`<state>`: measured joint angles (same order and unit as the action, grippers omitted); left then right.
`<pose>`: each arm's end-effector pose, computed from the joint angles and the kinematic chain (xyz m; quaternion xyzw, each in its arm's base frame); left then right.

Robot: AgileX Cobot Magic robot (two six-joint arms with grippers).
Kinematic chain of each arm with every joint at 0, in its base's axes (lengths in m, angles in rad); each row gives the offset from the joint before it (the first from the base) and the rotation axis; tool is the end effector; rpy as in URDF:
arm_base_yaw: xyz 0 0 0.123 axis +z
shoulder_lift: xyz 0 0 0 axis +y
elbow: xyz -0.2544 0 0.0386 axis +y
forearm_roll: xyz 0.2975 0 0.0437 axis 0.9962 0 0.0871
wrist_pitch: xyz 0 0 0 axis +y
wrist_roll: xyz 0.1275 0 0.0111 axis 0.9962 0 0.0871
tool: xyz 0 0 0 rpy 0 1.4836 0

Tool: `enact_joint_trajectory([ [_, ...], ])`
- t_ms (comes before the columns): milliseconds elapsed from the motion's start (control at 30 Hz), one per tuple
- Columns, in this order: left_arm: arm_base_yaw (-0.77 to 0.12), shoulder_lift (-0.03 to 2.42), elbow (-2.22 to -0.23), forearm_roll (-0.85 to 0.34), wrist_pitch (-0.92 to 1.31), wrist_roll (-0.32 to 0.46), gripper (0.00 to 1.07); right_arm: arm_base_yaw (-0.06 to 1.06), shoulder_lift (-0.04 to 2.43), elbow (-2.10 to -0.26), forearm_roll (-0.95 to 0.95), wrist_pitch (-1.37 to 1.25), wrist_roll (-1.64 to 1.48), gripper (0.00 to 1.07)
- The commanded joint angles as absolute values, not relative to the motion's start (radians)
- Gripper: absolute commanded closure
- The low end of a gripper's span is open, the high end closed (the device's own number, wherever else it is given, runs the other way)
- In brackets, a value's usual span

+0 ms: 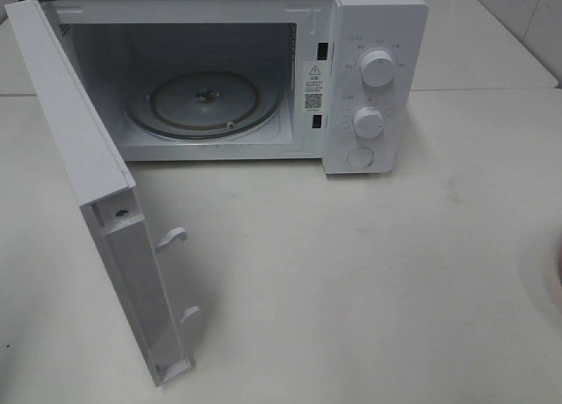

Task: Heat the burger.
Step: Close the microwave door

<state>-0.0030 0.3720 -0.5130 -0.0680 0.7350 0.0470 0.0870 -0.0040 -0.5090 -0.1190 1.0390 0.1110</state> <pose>0.1772 -0.0064 0.2745 0.0114 0.8613 -0.0213 0.5076 0.0994 -0.0045 0.2909 0.0121 0.8425 -0.0062 0.5386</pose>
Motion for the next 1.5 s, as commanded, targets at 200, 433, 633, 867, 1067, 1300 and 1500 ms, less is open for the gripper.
enact_joint_trajectory([
  [200, 0.002, 0.554, -0.388, -0.08, 0.358, 0.048, 1.07, 0.084, -0.03, -0.507, -0.118, 1.039, 0.105, 0.32],
  [433, 0.002, 0.686, -0.183, -0.055, -0.222, 0.067, 1.07, 0.084, -0.03, -0.507, -0.118, 1.039, 0.105, 0.32],
  [633, 0.002, 0.837, -0.135, -0.035, -0.436, 0.066, 1.07, 0.084, -0.03, -0.507, -0.118, 1.039, 0.105, 0.32],
  [867, 0.002, 0.987, -0.161, 0.039, -0.532, -0.013, 1.07, 0.084, -0.03, -0.507, -0.118, 1.039, 0.105, 0.32],
  [1067, 0.002, 1.095, -0.201, 0.314, -0.634, -0.173, 1.07, 0.084, -0.03, -0.507, -0.118, 1.039, 0.105, 0.32],
  [1300, 0.001, 1.24, -0.206, 0.621, -0.919, -0.305, 1.07, 0.084, -0.03, -0.507, -0.118, 1.039, 0.105, 0.32],
  [1500, -0.097, 1.351, -0.235, 0.599, -0.952, -0.265, 1.07, 0.084, -0.03, -0.507, -0.118, 1.039, 0.105, 0.32],
])
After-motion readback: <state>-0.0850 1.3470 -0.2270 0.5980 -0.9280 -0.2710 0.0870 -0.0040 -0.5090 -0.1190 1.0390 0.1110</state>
